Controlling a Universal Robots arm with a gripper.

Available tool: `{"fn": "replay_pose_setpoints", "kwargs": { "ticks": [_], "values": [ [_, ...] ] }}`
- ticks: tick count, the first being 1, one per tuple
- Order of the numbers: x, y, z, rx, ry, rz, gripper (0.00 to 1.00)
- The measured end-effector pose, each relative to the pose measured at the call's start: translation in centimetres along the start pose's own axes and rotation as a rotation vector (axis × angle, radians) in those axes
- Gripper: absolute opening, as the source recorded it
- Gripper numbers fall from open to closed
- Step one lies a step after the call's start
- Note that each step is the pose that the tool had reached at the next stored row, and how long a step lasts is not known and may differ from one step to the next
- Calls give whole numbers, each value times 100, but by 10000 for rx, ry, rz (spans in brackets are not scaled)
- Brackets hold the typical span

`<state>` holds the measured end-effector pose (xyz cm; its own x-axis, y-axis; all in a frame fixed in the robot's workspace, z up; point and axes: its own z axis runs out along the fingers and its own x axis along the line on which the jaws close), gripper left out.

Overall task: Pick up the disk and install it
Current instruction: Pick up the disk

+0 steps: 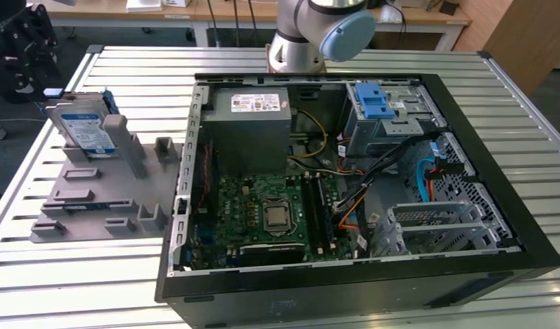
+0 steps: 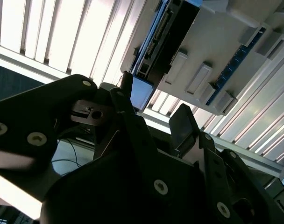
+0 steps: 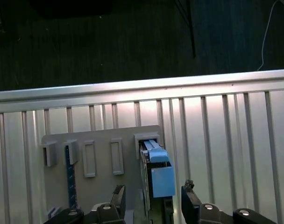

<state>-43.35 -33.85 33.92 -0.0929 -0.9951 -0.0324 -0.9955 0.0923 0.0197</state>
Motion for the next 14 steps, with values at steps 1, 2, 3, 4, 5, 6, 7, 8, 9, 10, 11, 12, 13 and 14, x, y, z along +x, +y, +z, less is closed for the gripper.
{"fn": "replay_pose_setpoints", "kwargs": {
  "ticks": [1,2,3,4,5,6,7,8,9,10,11,12,13,14],
  "values": [
    [0,-1,3,-2,1,-138,59],
    [0,0,6,-8,5,-316,59],
    [0,0,8,-15,9,-497,59],
    [0,0,10,-22,13,-675,59],
    [-1,0,13,-24,15,-771,59],
    [-5,1,17,-24,14,-785,59],
    [-10,3,22,-23,14,-787,59],
    [-19,4,27,-25,15,-788,59],
    [-26,7,32,-24,14,-787,59],
    [-31,9,37,-24,15,-788,59],
    [-35,13,43,-24,15,-788,59],
    [-36,19,48,-26,15,-787,59],
    [-37,24,54,-27,16,-788,59],
    [-37,29,63,-26,15,-789,59]
  ]
}}
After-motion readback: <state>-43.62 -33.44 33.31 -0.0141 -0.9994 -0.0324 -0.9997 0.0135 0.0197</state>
